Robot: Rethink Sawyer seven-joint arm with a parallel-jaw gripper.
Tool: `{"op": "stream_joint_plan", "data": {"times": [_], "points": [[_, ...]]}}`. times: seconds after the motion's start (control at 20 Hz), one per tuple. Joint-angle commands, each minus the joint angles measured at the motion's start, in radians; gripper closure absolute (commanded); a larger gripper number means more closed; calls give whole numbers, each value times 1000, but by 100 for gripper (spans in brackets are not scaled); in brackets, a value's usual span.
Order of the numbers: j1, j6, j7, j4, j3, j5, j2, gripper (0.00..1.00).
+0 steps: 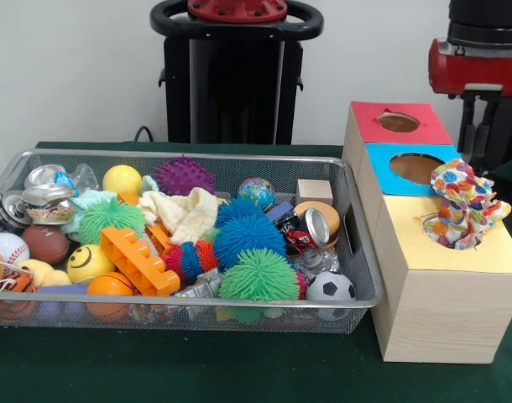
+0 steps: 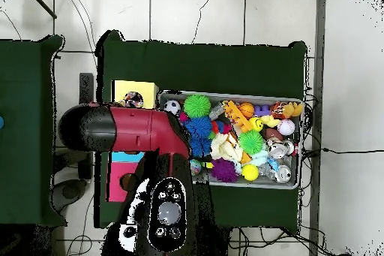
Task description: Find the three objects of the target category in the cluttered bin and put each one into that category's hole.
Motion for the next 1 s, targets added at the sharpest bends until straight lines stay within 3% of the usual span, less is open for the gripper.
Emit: {"op": "stream_joint_plan", "data": {"times": [0.05,0.55,1.0], "points": [[-26,2,58,133,67,-49,49,100],[-13,-68,102,204,86,-38,62,100],[-8,-152,121,198,103,-31,120,100]]}}
